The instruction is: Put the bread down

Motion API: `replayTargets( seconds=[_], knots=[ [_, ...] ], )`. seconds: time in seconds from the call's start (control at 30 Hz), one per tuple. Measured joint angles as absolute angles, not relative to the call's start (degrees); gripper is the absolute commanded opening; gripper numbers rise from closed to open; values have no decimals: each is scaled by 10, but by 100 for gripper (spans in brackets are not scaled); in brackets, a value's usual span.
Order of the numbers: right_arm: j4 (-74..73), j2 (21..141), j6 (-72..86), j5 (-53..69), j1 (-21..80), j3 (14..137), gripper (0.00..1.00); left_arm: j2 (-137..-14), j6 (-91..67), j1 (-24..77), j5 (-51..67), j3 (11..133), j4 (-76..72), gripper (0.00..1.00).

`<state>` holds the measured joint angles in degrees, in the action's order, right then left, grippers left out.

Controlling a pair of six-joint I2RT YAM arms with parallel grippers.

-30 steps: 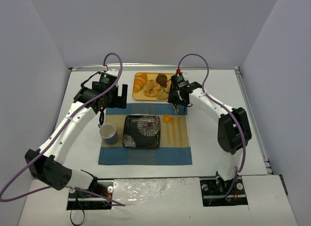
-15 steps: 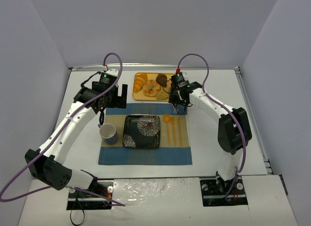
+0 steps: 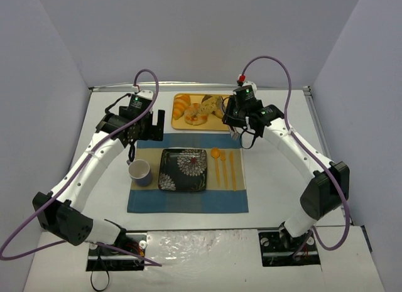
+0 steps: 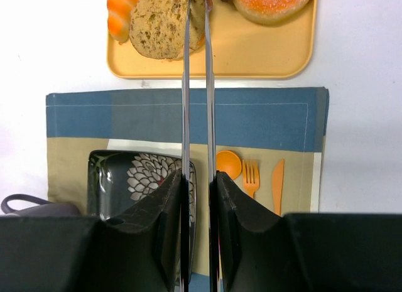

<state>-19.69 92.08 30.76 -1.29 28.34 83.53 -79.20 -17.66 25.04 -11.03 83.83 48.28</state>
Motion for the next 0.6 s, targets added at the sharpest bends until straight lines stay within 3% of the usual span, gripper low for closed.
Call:
replayTargets(
  seconds=[0.4, 0.6],
  knots=[
    [-213, 878, 312, 40, 310, 791, 0, -792, -177, 250, -116, 837, 488, 97],
    [-214, 848, 325, 46, 398, 745, 0, -792, -181, 250, -119, 837, 489, 97]
  ],
)
